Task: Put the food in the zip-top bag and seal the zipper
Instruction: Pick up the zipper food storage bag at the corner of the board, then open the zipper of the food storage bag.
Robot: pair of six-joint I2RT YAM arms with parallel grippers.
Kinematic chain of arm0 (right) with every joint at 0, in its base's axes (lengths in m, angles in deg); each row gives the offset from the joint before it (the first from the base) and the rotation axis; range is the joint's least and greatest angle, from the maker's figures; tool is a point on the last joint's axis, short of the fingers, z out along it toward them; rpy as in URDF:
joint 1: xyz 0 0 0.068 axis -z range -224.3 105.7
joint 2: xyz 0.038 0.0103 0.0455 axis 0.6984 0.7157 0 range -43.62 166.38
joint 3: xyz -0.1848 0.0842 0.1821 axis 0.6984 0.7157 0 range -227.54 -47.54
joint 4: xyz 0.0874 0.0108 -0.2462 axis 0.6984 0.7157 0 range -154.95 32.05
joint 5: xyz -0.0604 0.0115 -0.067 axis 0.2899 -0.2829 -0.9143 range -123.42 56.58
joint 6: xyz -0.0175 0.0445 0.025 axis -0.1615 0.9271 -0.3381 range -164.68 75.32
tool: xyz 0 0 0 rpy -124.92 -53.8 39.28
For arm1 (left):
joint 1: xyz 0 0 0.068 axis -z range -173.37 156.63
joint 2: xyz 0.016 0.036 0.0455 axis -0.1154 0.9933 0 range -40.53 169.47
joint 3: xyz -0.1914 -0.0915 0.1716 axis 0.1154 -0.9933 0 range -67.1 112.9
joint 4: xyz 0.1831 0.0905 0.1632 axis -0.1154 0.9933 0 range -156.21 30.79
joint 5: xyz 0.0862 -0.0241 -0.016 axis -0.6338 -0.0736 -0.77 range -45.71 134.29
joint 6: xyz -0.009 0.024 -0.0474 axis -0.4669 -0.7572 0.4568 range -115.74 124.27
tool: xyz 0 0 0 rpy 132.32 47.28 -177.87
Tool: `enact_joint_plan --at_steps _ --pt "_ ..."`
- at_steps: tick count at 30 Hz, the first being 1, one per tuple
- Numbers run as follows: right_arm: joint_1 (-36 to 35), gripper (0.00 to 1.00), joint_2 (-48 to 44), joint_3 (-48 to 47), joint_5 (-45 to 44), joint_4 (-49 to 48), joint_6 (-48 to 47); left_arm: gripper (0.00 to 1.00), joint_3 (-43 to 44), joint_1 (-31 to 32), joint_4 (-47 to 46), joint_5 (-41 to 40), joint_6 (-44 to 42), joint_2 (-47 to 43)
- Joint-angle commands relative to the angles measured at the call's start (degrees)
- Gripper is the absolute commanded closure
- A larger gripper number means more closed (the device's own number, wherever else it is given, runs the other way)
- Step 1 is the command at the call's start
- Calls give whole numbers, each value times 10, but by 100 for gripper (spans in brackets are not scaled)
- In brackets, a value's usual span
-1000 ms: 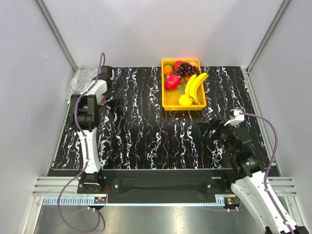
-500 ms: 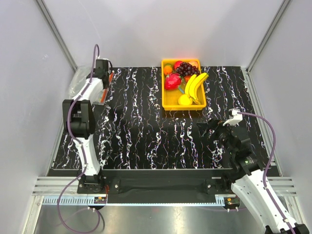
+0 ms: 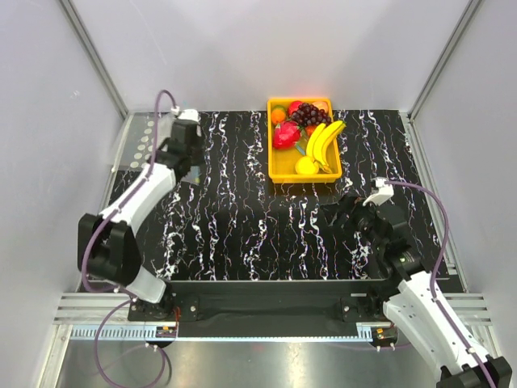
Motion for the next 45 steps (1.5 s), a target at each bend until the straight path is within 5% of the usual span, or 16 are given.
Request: enact_joint_plan --at_steps 1,10,21,27,32,45 --pt "-2 0 21 -22 28 -27 3 92 -39 94 -48 7 39 -64" --pt "-2 0 86 -34 90 -60 45 92 -126 308 -26 -88 43 -92" --pt "-2 16 224 -52 153 -180 164 89 -264 444 -122 -73 104 -139" --pt "-37 19 282 -55 117 -208 199 89 -293 477 -194 -82 120 -119" --pt "-69 38 330 -86 70 -177 209 89 -284 490 -206 -90 121 -74" --pt "-79 53 439 -123 20 -186 222 89 -313 524 -271 -116 150 -59"
